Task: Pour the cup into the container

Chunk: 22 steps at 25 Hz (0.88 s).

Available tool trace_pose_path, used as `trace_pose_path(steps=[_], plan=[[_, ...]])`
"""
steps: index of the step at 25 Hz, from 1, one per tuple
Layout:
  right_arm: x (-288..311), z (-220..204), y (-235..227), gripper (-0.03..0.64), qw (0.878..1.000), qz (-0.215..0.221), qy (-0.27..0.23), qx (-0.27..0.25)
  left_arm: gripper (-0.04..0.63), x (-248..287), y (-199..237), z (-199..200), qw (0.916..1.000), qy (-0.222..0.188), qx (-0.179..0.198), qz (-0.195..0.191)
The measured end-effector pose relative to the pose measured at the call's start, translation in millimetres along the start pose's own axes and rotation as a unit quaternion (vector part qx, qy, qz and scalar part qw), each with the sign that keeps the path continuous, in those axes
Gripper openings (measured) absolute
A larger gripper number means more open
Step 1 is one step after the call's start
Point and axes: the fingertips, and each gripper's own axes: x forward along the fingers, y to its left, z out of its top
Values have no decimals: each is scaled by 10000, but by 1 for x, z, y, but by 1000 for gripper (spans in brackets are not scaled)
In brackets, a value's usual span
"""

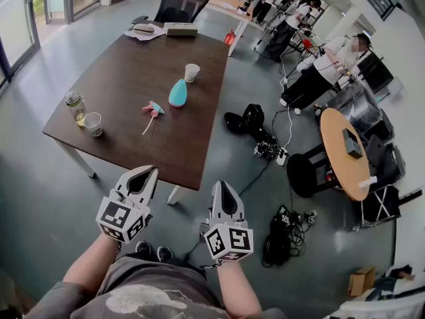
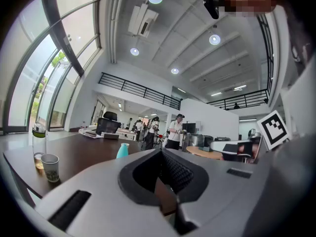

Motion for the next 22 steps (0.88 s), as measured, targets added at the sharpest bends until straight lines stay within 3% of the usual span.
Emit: trace_pose_path(steps=[6,13,22], plan=[[13,0,1,-12,9996,-256,-106,-61,8,7,17,-7,9999,12,-25,-170],[31,-4,-29,-12,9989,-440,-129,-25,8,43,9,-14,9992,75,55,-388],[90,7,-110,-12,9996,-111,-175,169,8,139,-13,-12,9997,93,201,-99]])
